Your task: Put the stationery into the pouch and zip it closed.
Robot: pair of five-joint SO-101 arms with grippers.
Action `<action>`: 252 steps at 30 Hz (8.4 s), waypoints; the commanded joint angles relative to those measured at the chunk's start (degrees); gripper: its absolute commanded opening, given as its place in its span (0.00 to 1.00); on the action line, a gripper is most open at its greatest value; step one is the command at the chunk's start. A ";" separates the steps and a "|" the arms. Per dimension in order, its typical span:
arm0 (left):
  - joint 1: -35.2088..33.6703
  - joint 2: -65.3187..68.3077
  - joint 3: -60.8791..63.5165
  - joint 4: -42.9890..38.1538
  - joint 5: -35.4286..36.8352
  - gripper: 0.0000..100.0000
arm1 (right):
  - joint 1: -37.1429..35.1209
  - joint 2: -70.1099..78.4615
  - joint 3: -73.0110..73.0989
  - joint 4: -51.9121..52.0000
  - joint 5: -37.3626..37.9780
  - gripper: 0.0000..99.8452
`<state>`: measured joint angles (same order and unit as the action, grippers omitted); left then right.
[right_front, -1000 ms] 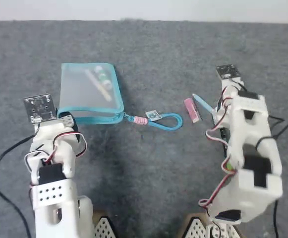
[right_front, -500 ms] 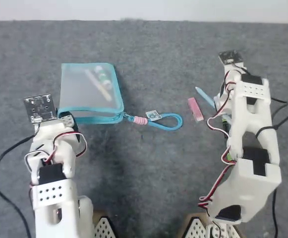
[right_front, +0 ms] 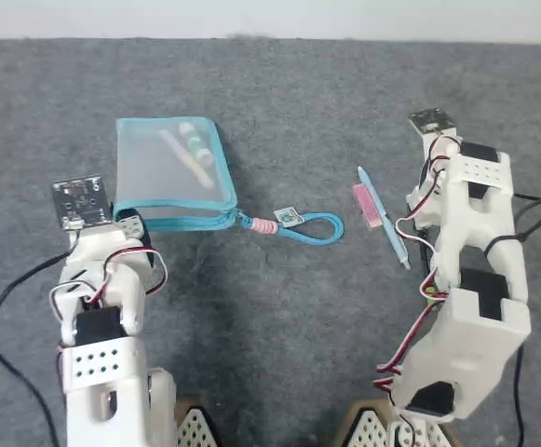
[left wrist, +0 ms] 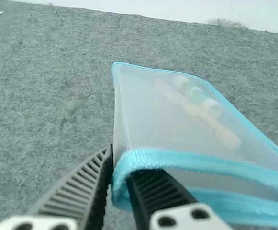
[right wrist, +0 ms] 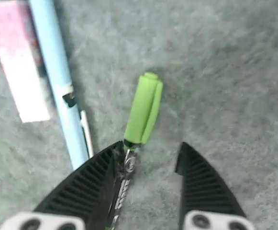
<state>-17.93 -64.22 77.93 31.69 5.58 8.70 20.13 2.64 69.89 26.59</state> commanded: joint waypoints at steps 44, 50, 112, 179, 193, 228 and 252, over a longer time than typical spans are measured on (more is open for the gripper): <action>2.02 0.26 -3.12 -0.88 0.79 0.01 | 3.38 1.80 -4.66 -15.52 -1.14 0.18; 2.02 0.26 -3.12 -0.88 0.79 0.01 | 4.35 1.80 -4.48 -8.48 -1.05 0.19; 17.85 0.44 -0.31 -1.05 1.14 0.01 | -36.26 -50.24 15.30 28.00 2.29 0.01; 15.56 0.35 2.24 -2.99 -1.14 0.01 | -5.41 -43.30 40.35 -0.66 10.55 0.09; 15.56 0.09 2.51 -2.99 -1.23 0.01 | -9.80 -33.89 36.40 -10.15 8.53 0.09; 15.30 0.09 2.51 -2.90 -1.32 0.01 | -3.56 -9.10 9.67 -4.00 17.58 0.18; 15.56 0.35 3.12 -3.16 -1.32 0.01 | 0.31 -11.30 -0.09 12.35 9.49 0.01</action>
<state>-2.46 -64.22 81.27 30.81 4.70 9.41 18.29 2.11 79.56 39.52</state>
